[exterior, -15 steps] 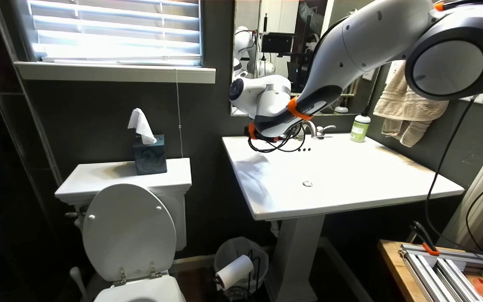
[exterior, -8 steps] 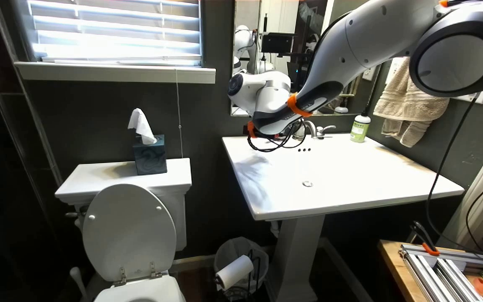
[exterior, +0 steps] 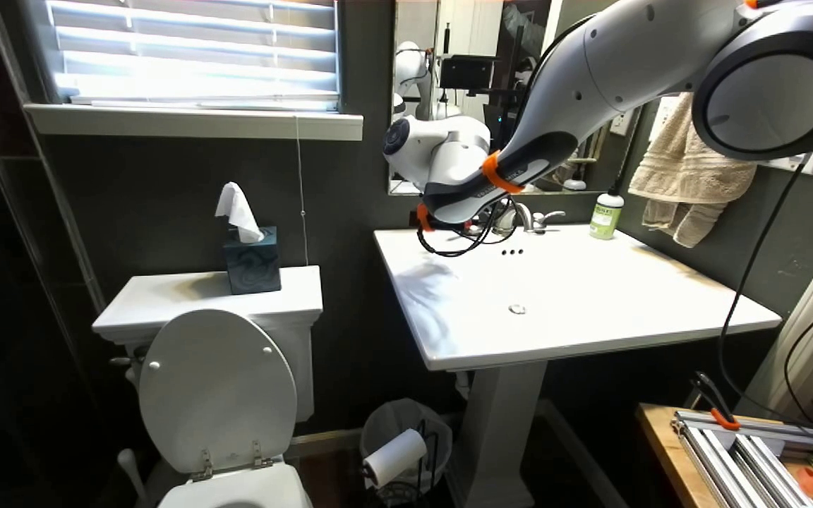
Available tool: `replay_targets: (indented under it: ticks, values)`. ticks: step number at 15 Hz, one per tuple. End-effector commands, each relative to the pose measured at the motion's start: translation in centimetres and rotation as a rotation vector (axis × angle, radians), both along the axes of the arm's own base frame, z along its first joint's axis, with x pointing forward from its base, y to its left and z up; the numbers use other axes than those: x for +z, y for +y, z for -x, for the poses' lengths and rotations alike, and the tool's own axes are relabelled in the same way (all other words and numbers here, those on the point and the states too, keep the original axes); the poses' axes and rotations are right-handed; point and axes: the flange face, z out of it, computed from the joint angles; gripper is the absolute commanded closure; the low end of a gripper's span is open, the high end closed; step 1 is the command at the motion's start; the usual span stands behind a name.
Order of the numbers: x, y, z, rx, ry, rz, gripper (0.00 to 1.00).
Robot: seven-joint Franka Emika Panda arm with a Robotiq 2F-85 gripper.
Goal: Push the handle on the left tap to the right
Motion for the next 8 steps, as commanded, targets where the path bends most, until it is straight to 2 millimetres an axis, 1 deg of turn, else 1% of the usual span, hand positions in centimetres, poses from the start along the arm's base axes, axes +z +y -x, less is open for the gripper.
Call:
replay_targets:
  ticks: [1,3,4,8]
  values:
    - [0.58,0.75,0.29,0.023,-0.014,-0.055,0.00]
    - [0.54,0.86,0.27,0.020,-0.019,-0.070,0.00]
    - [-0.03,0.16,-0.24,0.008,0.003,-0.027,0.00]
    - [-0.09,0.26,-0.29,0.007,0.000,-0.036,0.00]
